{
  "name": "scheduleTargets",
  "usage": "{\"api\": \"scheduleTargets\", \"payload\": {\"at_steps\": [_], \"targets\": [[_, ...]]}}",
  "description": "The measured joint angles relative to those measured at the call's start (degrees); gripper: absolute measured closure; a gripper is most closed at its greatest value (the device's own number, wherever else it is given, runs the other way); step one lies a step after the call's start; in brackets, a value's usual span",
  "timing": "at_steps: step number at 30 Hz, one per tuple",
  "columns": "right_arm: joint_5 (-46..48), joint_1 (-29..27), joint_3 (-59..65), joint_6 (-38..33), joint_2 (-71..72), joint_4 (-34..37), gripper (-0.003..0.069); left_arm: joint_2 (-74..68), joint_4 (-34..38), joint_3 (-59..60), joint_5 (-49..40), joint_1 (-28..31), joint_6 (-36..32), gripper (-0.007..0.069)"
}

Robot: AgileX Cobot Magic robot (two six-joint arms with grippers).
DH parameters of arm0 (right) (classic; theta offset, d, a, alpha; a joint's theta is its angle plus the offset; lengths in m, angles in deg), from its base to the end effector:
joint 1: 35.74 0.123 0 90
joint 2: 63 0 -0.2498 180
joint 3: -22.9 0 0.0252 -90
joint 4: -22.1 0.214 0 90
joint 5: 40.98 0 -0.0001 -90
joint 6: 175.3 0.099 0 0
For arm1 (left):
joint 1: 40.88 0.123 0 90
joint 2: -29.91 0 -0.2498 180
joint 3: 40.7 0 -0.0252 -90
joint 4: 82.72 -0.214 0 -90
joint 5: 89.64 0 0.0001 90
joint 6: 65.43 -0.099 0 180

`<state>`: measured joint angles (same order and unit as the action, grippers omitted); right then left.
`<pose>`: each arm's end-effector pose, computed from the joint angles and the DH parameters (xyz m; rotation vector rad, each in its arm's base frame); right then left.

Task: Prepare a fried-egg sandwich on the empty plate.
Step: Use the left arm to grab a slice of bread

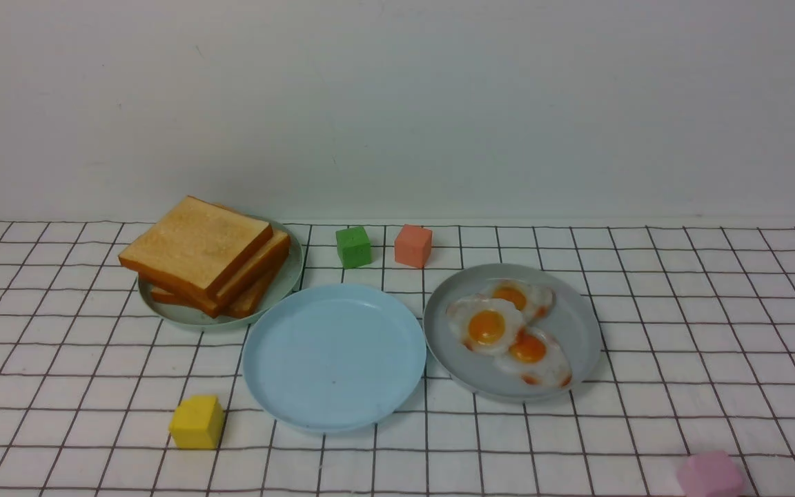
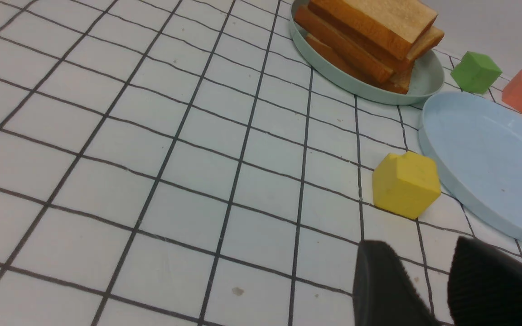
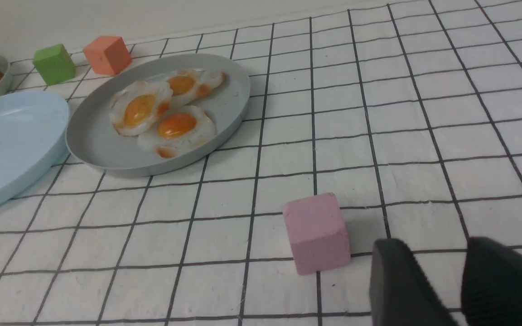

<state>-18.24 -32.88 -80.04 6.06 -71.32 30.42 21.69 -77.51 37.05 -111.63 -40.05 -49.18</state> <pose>0.0578 0.0084 0.1710 0.0634 1.8864 0.1949 0.0586 -0.0025 0.1684 -0.3365 1.8617 -0.2739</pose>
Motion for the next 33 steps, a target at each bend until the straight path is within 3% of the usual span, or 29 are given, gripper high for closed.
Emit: {"api": "scheduleTargets", "payload": {"at_steps": [24, 33], "targets": [[0.0, 0.0, 0.0, 0.0, 0.0, 0.0, 0.0418, 0.0, -1.5, 0.0, 0.2, 0.0, -0.7, 0.0386], [0.0, 0.0, 0.0, 0.0, 0.0, 0.0, 0.0418, 0.0, -10.5, 0.0, 3.0, 0.0, -0.8, 0.0386]]}}
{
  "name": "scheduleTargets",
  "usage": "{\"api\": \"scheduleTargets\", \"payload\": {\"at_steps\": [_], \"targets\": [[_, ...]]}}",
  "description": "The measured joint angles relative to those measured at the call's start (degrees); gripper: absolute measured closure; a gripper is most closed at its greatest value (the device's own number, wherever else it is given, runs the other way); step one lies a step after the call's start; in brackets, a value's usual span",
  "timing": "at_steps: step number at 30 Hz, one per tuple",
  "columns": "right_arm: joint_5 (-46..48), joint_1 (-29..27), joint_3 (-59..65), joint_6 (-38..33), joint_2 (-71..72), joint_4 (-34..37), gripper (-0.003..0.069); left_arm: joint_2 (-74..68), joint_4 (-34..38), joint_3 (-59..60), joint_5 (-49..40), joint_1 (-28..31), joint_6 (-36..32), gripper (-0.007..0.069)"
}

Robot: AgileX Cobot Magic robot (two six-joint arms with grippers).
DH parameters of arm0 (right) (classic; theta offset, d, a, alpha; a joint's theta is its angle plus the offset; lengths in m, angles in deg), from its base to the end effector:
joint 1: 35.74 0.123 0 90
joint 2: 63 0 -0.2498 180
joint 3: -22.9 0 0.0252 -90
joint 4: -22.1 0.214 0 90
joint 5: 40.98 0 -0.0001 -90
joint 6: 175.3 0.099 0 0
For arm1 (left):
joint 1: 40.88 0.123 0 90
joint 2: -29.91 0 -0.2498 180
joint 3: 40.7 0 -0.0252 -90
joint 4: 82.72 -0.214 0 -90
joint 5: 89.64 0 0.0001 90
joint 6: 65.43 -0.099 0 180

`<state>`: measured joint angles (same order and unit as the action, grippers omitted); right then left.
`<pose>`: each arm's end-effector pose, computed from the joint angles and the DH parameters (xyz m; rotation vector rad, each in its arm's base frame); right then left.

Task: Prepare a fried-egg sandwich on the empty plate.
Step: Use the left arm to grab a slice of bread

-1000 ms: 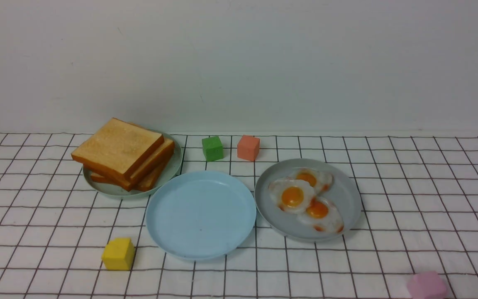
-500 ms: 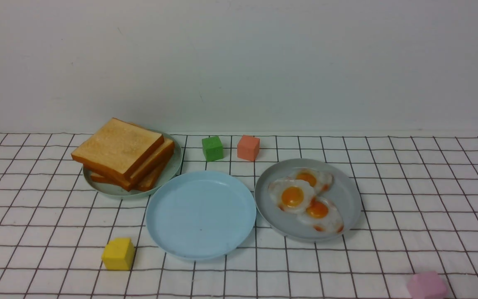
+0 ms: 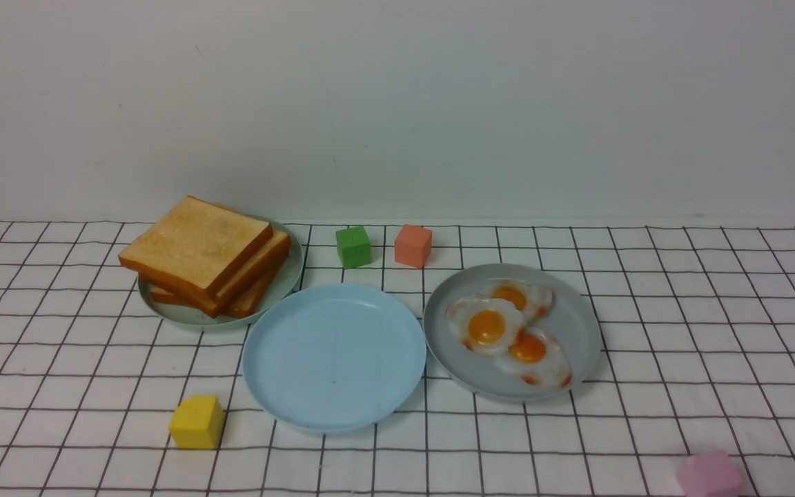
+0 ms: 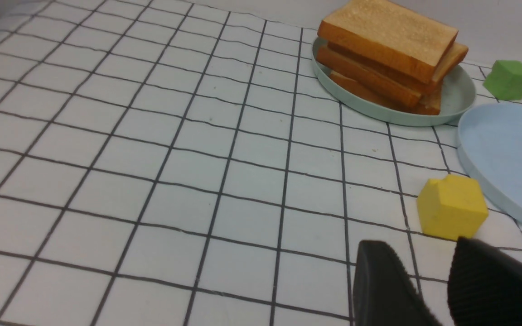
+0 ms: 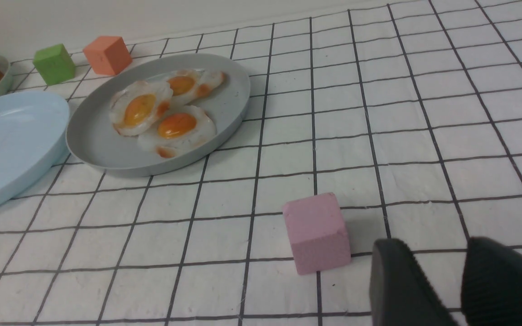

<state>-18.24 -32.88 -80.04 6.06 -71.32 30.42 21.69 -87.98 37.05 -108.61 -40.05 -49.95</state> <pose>0.0578 0.0084 0.1710 0.0634 1.8864 0.1949 0.0600 0.0038 0.1734 -0.2017 1.8200 -0.0916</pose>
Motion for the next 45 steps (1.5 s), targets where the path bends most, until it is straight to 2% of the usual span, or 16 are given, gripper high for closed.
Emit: {"api": "scheduleTargets", "payload": {"at_steps": [13, 16, 21, 22, 24, 26, 29, 32, 38, 40, 45], "targets": [[0.0, 0.0, 0.0, 0.0, 0.0, 0.0, 0.0418, 0.0, -1.0, 0.0, 0.8, 0.0, 0.0, 0.0386], [0.0, 0.0, 0.0, 0.0, 0.0, 0.0, 0.0418, 0.0, 0.8, 0.0, 2.6, 0.0, 1.1, 0.0386], [0.0, 0.0, 0.0, 0.0, 0.0, 0.0, 0.0418, 0.0, 20.3, 0.0, 9.6, 0.0, 13.3, 0.0386], [0.0, 0.0, 0.0, 0.0, 0.0, 0.0, 0.0418, 0.0, 21.0, 0.0, 9.7, 0.0, 13.7, 0.0386], [0.0, 0.0, 0.0, 0.0, 0.0, 0.0, 0.0418, 0.0, 28.3, 0.0, 12.9, 0.0, 17.1, 0.0386], [0.0, 0.0, 0.0, 0.0, 0.0, 0.0, 0.0418, 0.0, 30.3, 0.0, 15.4, 0.0, 16.8, 0.0386], [0.0, 0.0, 0.0, 0.0, 0.0, 0.0, 0.0418, 0.0, 31.3, -0.3, 15.2, -1.0, 15.7, 0.0391], [0.0, 0.0, 0.0, 0.0, 0.0, 0.0, 0.0418, -0.6, 31.2, -3.1, 12.1, -2.8, 13.7, 0.0431], [0.0, 0.0, 0.0, 0.0, 0.0, 0.0, 0.0418, -16.5, 28.8, -16.2, 5.0, -6.7, 1.6, 0.0595], [0.0, 0.0, 0.0, 0.0, 0.0, 0.0, 0.0418, -24.9, 28.5, -22.2, -0.1, -7.4, -3.5, 0.0624], [-0.6, 0.0, 0.0, 0.0, 0.0, -0.2, 0.0418, -47.4, 28.1, -38.7, -19.3, -7.9, -14.2, 0.0635]]}}
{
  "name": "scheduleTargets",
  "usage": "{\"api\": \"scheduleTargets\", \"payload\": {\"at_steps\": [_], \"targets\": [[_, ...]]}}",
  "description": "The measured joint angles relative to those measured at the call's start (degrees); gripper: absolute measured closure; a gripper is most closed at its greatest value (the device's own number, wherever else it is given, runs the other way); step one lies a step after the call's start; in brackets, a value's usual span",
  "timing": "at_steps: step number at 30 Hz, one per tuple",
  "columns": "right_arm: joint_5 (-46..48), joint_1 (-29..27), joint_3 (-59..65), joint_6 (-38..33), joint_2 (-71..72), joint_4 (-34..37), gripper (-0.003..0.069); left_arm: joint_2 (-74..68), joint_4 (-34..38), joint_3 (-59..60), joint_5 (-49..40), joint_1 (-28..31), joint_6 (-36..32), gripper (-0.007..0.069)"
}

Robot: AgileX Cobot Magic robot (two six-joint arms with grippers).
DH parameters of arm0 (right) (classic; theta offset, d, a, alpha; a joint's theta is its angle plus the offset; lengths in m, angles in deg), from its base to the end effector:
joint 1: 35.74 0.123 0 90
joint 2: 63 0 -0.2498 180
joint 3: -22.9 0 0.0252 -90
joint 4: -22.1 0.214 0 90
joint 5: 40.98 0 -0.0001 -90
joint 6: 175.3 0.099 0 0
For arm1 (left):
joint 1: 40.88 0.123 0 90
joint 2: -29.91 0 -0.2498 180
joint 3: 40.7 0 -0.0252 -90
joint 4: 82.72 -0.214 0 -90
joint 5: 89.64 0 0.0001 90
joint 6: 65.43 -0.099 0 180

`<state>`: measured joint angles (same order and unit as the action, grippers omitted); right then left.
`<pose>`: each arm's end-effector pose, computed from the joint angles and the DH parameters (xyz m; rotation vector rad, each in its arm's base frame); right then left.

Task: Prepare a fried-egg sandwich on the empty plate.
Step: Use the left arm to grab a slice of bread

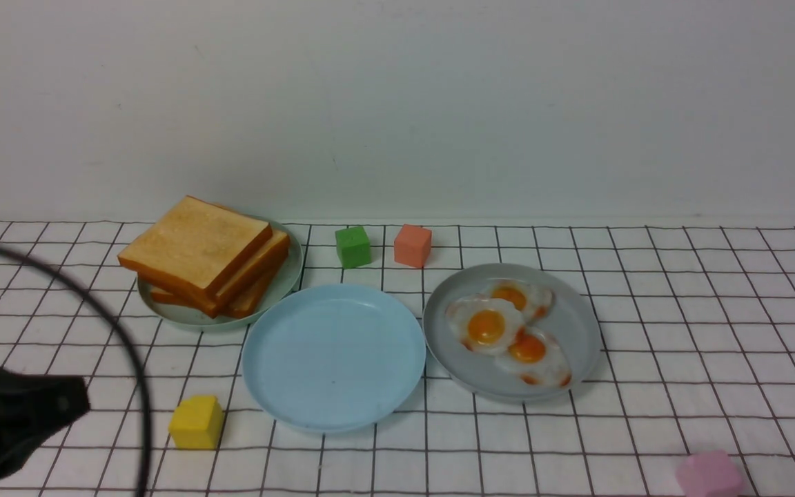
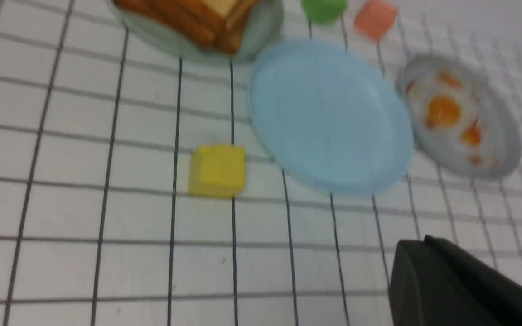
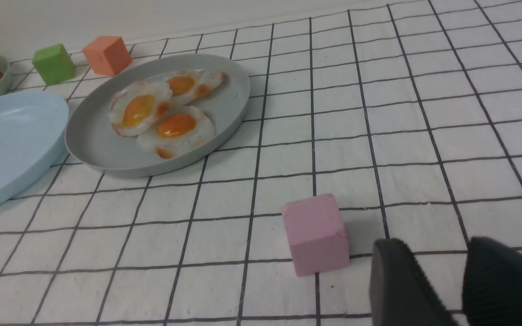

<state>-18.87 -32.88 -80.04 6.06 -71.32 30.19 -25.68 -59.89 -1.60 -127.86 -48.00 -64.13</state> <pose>0.0581 0.0082 0.1720 0.0617 1.8755 0.1905 0.1429 -0.0418 0.2740 -0.1224 2.3063 -0.5180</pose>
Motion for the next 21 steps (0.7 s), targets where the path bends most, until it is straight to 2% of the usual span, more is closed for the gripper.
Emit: {"api": "scheduleTargets", "payload": {"at_steps": [4, 7, 9, 11, 13, 15, 17, 20, 21], "targets": [[-1.9, 0.0, 0.3, 1.8, 0.0, 2.9, 0.0418, -11.4, -0.5, -8.4, -6.4, -1.8, -1.8, 0.0635], [-6.6, 0.0, 0.6, 7.4, 0.0, 13.3, 0.0418, -20.2, -2.3, -15.7, -9.4, -5.3, -3.3, 0.0635], [-8.8, 0.0, 0.6, 8.7, 0.0, 16.7, 0.0418, -22.4, -3.2, -17.0, -9.8, -6.3, -3.4, 0.0635], [-13.5, 0.0, 0.6, 10.1, 0.0, 23.5, 0.0418, -26.0, -4.3, -19.5, -9.9, -7.2, -3.5, 0.0635], [-14.7, 0.0, 0.1, 10.1, 0.0, 26.4, 0.0418, -27.4, -5.4, -20.5, -9.1, -7.2, -3.5, 0.0635], [-10.7, 0.2, -2.8, 8.6, -0.2, 27.3, 0.0433, -28.6, -7.8, -21.4, -8.2, -7.2, -3.1, 0.0635], [-2.6, 1.0, -9.6, 4.8, -2.5, 26.7, 0.0471, -30.3, -11.4, -23.2, -7.6, -7.2, -0.8, 0.0635], [12.3, 2.5, -22.4, -2.3, -10.2, 23.4, 0.0569, -34.5, -17.5, -27.8, -7.7, -7.2, 3.8, 0.0635], [13.3, 2.5, -24.3, -3.3, -10.8, 23.2, 0.0576, -34.8, -18.4, -28.1, -7.7, -7.2, 4.1, 0.0635]]}}
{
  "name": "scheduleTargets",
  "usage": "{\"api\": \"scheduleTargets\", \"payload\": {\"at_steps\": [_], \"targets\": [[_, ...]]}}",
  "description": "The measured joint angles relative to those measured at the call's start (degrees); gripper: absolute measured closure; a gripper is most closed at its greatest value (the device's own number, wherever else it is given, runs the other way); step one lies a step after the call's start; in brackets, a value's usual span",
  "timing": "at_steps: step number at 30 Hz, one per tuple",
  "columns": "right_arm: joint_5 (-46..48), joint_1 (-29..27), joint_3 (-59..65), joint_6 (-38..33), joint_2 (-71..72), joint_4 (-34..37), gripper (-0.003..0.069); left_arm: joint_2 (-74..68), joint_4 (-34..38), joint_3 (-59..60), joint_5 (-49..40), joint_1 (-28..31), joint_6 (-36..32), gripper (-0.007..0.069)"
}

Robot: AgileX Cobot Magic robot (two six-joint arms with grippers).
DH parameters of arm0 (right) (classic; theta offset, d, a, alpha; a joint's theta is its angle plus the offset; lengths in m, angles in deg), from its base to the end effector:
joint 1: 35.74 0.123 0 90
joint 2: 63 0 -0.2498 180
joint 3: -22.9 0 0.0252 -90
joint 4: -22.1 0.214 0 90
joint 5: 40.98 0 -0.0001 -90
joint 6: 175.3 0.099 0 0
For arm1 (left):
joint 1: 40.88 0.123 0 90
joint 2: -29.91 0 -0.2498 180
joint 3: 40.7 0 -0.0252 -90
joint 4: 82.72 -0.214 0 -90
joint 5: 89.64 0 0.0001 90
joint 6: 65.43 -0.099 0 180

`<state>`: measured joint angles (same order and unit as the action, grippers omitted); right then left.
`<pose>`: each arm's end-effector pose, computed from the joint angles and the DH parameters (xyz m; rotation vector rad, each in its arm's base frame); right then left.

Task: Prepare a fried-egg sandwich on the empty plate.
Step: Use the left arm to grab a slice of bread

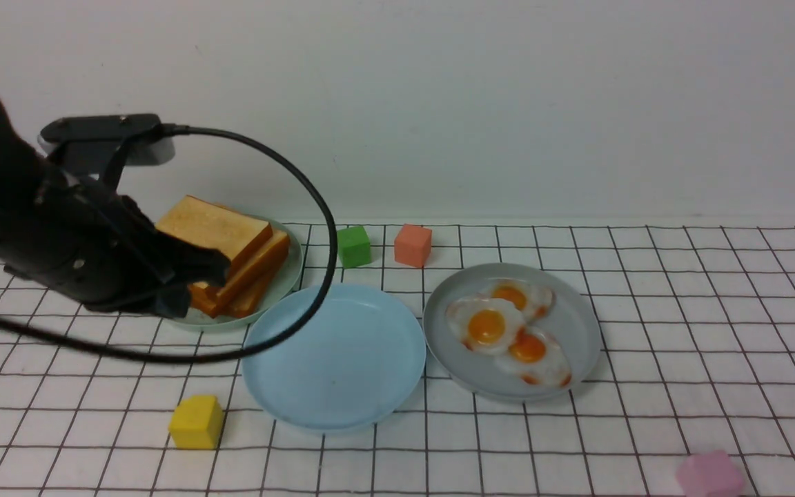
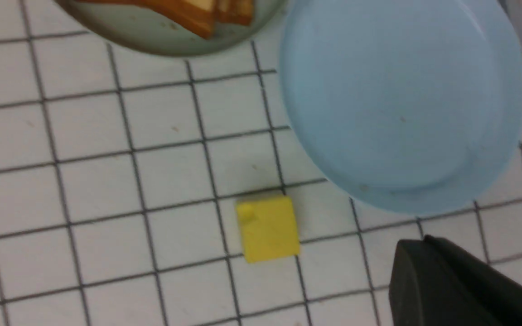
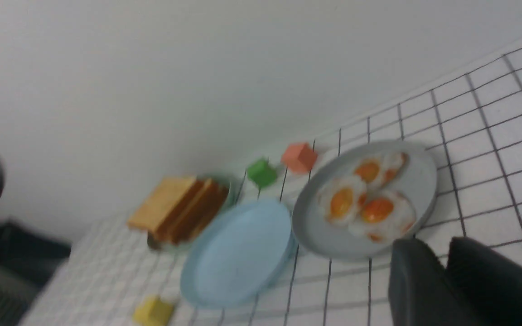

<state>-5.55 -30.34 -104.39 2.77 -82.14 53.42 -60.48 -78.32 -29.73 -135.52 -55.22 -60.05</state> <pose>0.0484 0.0346 0.2740 0.0815 1.8345 0.6441 0.2602 -0.0722 0.2722 0.1537 2.5771 -0.2200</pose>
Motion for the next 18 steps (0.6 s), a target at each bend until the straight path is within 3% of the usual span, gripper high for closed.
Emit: {"api": "scheduleTargets", "payload": {"at_steps": [1, 3, 7, 12, 18], "targets": [[8.6, 0.4, -7.4, -3.3, -6.5, -2.0, 0.0634, -3.3, -3.2, -3.4, -0.1, 0.0, 2.2, 0.0635], [15.8, 0.4, -14.9, -6.6, -12.8, -3.3, 0.0663, -6.8, -5.9, -6.5, 0.0, 0.0, 3.7, 0.0635], [24.2, 2.3, -25.7, -10.9, -22.8, -4.1, 0.0665, -13.8, -9.3, -11.8, 0.4, 0.0, 4.5, 0.0617], [26.1, 9.1, -30.0, -13.0, -29.4, -4.1, 0.0659, -22.0, -14.0, -17.3, 1.5, 0.0, 4.4, 0.0523], [25.7, 13.4, -30.0, -13.2, -32.1, -4.1, 0.0655, -29.9, -22.3, -19.0, 8.2, 0.0, 4.0, 0.0326]]}}
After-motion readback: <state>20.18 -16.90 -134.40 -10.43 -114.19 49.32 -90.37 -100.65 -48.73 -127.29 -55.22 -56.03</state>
